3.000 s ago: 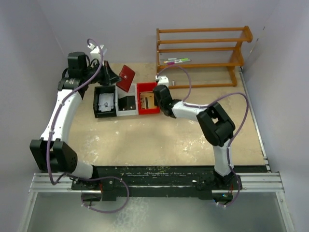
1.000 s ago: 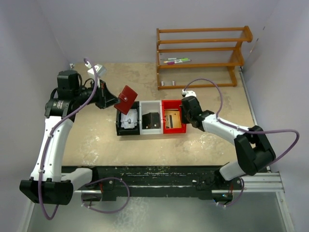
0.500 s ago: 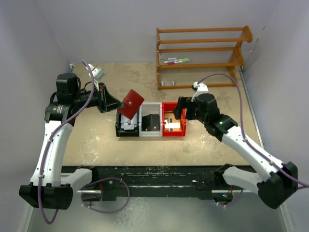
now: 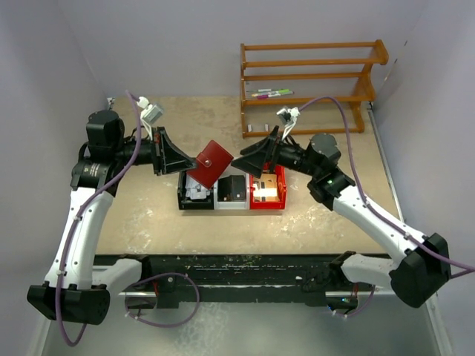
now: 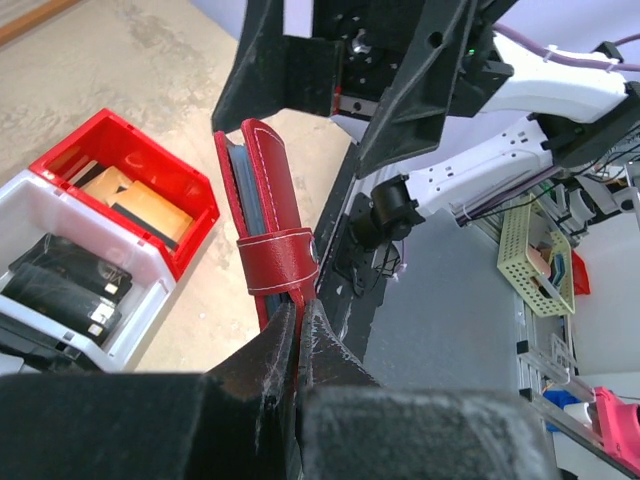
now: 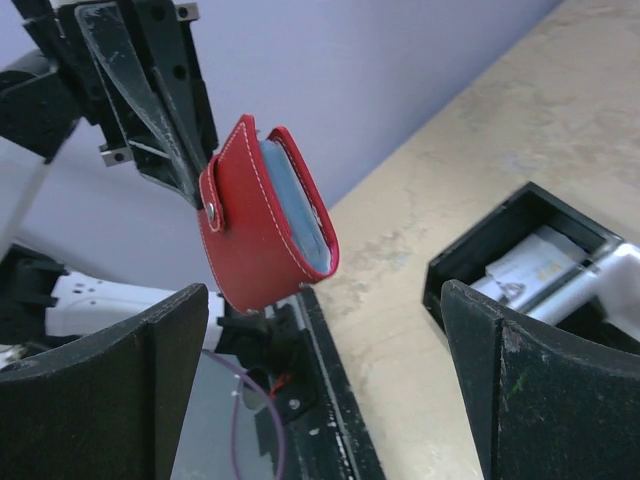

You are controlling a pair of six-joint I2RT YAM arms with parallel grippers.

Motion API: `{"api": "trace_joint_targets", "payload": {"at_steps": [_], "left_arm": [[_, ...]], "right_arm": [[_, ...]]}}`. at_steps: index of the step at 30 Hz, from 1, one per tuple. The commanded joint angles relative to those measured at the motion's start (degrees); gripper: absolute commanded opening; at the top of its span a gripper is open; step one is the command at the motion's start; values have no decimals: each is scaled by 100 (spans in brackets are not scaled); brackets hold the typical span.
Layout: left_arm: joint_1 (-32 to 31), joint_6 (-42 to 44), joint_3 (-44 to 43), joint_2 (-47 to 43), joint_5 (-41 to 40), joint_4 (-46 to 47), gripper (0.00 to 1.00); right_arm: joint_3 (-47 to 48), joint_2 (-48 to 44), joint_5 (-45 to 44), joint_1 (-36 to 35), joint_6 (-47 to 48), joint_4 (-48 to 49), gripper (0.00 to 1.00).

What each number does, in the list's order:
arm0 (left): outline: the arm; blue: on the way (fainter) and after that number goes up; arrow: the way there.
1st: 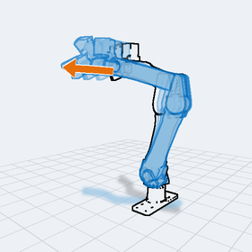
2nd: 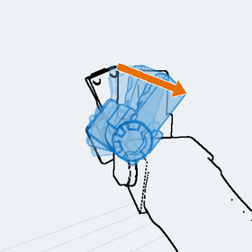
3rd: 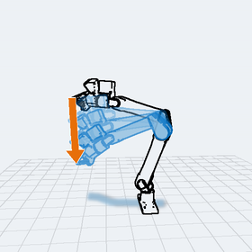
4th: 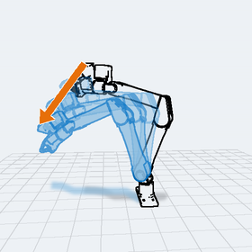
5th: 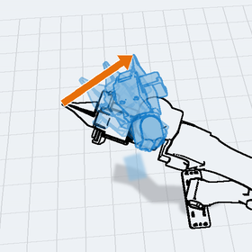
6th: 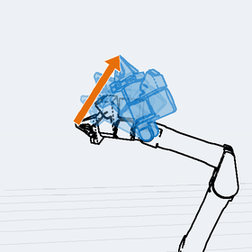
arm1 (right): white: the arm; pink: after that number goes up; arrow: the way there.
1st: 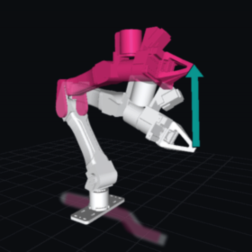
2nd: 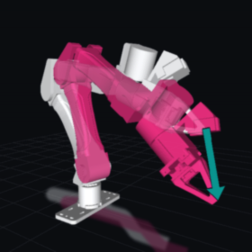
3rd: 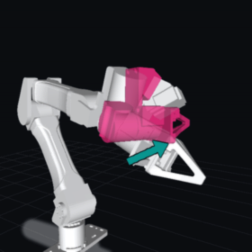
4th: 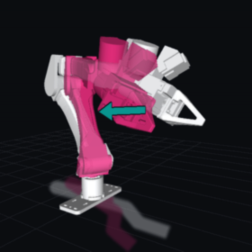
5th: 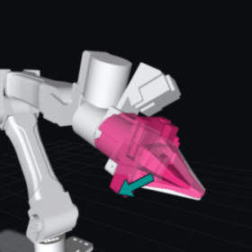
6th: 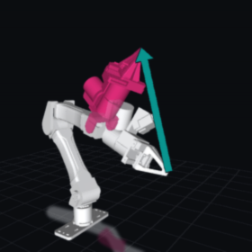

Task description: Take the credit cards out of the card holder

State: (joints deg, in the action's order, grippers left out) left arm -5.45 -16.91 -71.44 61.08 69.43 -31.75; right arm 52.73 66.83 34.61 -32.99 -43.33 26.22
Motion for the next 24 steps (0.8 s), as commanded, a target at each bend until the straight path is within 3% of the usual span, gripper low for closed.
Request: {"api": "trace_joint_targets", "payload": {"at_steps": [1,4,7,14,20,21,22,24], "left_arm": [[-39,-466,-10,-214,373,651,0],[-48,-463,-27,-223,500,580,0],[-69,-296,-69,-265,558,339,0],[-79,908,-337,-139,443,-783,0],[-79,1049,-348,-91,5,-714,0],[-79,1003,-326,-96,-204,-627,8],[-79,938,-304,-105,-380,-528,25],[-79,825,-247,-112,-619,-413,78]], "right_arm": [[447,242,631,-216,-449,1019,100],[446,477,758,-316,-746,1456,98],[734,792,1052,-354,-1034,1766,86],[1131,1246,1695,-452,-1393,2189,36],[1415,1312,1832,-475,-1323,1902,10],[1474,1315,1770,-472,-1313,1815,1],[1501,1299,1591,-473,-1317,1695,0],[1482,1227,1294,-466,-1231,1602,0]]}}
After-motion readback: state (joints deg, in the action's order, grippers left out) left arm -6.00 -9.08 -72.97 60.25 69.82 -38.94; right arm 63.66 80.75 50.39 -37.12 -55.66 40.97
